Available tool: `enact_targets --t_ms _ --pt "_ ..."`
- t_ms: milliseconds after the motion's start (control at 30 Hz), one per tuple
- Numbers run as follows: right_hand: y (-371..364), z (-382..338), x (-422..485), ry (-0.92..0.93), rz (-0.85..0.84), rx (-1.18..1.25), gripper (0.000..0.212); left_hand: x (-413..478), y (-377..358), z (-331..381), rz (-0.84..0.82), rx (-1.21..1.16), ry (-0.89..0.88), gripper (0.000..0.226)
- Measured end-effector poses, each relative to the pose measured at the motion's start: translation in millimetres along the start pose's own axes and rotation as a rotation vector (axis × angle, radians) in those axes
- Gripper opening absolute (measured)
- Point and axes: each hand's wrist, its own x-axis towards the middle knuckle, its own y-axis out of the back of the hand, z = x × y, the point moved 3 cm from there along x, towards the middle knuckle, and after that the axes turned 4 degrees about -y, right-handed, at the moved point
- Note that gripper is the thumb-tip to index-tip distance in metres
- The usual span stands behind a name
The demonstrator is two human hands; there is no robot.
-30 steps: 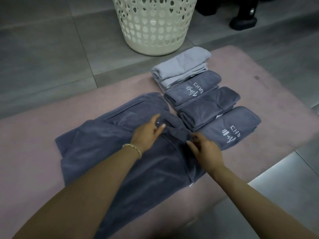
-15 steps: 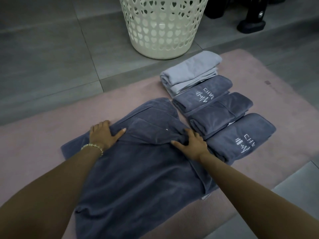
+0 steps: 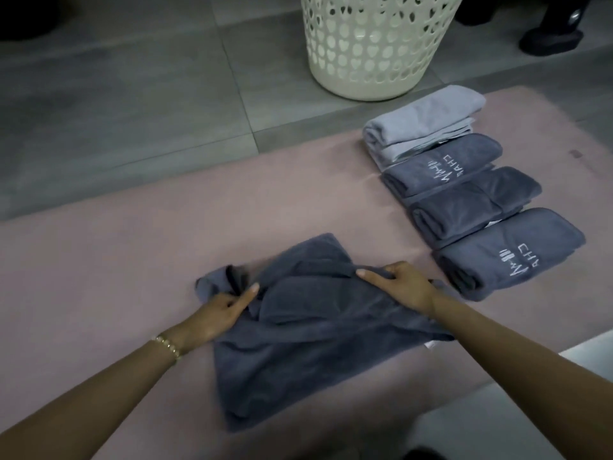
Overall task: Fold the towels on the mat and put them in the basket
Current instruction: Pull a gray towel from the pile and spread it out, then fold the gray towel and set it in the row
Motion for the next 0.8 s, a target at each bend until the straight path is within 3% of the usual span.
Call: enact_targets --t_ms 67,100,167,233,300,367,467,533,667,800 --pt "-13.5 11.5 -1.3 0.045 0.078 -0.132 0.078 -16.9 -12.5 -20.2 -0.06 0.045 0.039 0.063" --pt "-18.2 12.2 -2.8 0.088 0.153 -0.148 0.071 -20.2 -14.1 -21.9 -0.042 0.009 0.021 0.058" --pt "-25.0 2.1 -10.4 0.27 0.364 -0.142 0.042 -16.0 -10.3 -16.5 0.043 -0.068 -0.04 0.05" --pt "-38.2 -17.9 -21.0 0.466 0.422 -0.125 0.024 -2.9 -8.8 -2.1 0.12 -0.121 -0.118 0.042" --pt "-61.3 -28.5 -23.4 0.496 0.257 -0.116 0.018 8.0 -13.3 19.1 0.137 -0.127 -0.186 0.033" --pt "-83.4 -33.0 -22.8 0.428 0.105 -0.197 0.026 23.0 -22.7 37.6 0.073 -0.119 -0.22 0.029" --pt "-98.7 -36.5 -16.8 0.387 0.076 -0.42 0.048 48.1 -31.0 48.9 -0.001 -0.131 -0.153 0.041" --pt "-101.5 -41.3 -13.5 0.377 0.081 -0.47 0.045 60.8 -30.9 49.2 -0.005 -0.187 -0.114 0.049" --pt "-99.3 -40.1 -7.7 0.246 -0.082 -0.198 0.039 77.6 -39.1 54.4 -0.066 -0.254 -0.089 0.052" --pt "-90.0 -45.3 -13.9 0.254 -0.212 -0.071 0.029 86.2 -39.3 59.7 -0.068 -0.324 0.019 0.053"
